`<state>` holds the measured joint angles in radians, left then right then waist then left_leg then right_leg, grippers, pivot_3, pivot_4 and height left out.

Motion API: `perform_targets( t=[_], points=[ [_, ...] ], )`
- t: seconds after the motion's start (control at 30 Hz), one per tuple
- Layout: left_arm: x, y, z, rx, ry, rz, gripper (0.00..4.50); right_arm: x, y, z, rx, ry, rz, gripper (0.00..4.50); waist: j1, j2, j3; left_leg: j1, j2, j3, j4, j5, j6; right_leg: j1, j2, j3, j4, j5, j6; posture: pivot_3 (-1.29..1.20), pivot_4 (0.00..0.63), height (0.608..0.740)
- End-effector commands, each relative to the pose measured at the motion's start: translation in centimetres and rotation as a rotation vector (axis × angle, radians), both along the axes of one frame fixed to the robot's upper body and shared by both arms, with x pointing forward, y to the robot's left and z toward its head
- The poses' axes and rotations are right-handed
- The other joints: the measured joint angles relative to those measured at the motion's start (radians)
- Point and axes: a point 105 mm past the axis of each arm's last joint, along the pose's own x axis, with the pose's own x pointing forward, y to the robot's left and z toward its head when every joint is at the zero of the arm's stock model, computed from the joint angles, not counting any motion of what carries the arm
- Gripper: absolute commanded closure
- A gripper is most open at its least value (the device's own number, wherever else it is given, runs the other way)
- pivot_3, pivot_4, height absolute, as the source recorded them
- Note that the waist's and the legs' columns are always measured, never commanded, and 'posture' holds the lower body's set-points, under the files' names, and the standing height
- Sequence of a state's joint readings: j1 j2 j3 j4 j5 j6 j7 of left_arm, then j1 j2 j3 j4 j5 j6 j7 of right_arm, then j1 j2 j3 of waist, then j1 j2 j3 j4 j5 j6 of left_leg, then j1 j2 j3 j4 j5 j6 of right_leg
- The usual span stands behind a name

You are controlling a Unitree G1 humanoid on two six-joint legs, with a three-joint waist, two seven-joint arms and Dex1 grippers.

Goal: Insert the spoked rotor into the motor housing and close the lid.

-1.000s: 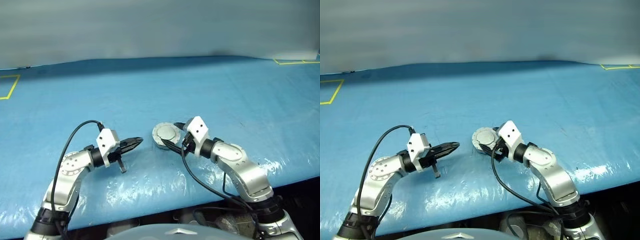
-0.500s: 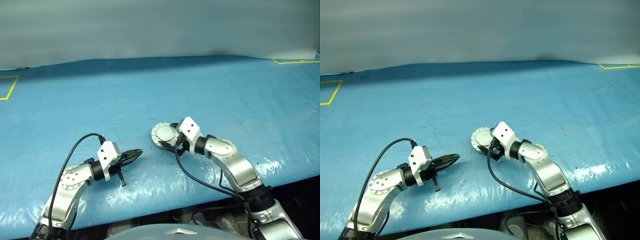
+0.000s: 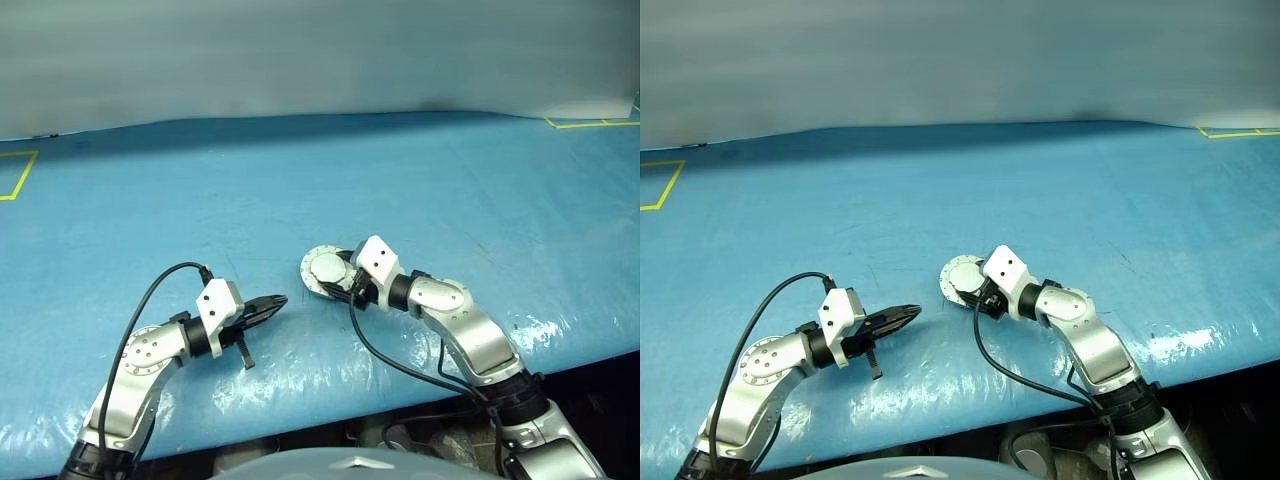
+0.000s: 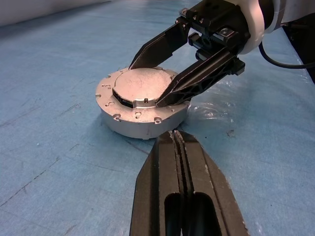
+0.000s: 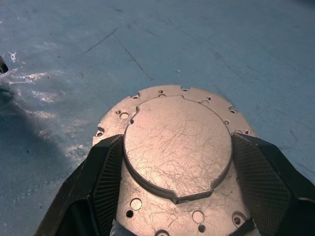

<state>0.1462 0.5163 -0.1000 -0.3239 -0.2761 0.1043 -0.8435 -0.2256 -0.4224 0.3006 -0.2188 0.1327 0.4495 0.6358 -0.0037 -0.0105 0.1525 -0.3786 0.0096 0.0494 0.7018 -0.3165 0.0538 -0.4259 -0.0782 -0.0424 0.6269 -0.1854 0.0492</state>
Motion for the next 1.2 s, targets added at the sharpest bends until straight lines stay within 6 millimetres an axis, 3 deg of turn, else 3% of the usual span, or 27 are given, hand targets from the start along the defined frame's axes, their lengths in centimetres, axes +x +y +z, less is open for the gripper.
perform_targets(
  t=[0.03, 0.13, 0.43, 1.2],
  points=[
    [-0.1, -0.4, 0.7, 0.021, -0.041, -0.018, 4.50, 0.3, -0.3, 0.6, 0.011, -0.018, -0.026, 1.43, 0.000, 0.000, 0.000, 0.000, 0.000, 0.000, 0.000, 0.000, 0.000, 0.000, 0.000, 0.000, 0.000, 0.000, 0.000, 0.00, 0.150, 0.740],
    [-0.2, -0.4, 0.8, 0.007, -0.036, -0.014, 4.50, 0.6, -1.3, 0.3, 0.009, 0.006, -0.054, 1.43, 0.000, 0.000, 0.000, 0.000, 0.000, 0.000, 0.000, 0.000, 0.000, 0.000, 0.000, 0.000, 0.000, 0.000, 0.000, 0.00, 0.150, 0.740],
    [-0.4, -0.7, 0.5, 0.018, -0.028, -0.019, 4.50, 0.8, -1.4, 3.0, 0.136, 0.019, -0.030, 1.43, 0.001, 0.000, 0.000, 0.000, 0.000, 0.000, 0.000, 0.000, 0.000, 0.000, 0.000, 0.000, 0.000, 0.000, 0.000, 0.00, 0.150, 0.740],
    [-0.4, -0.7, 0.2, 0.038, -0.030, -0.025, 4.50, 1.2, -1.8, -1.9, -0.006, 0.076, -0.149, 1.43, -0.006, 0.001, 0.000, 0.001, 0.000, 0.000, 0.000, 0.000, 0.001, 0.000, 0.000, 0.000, 0.000, 0.000, 0.000, 0.00, 0.150, 0.740]
  ],
)
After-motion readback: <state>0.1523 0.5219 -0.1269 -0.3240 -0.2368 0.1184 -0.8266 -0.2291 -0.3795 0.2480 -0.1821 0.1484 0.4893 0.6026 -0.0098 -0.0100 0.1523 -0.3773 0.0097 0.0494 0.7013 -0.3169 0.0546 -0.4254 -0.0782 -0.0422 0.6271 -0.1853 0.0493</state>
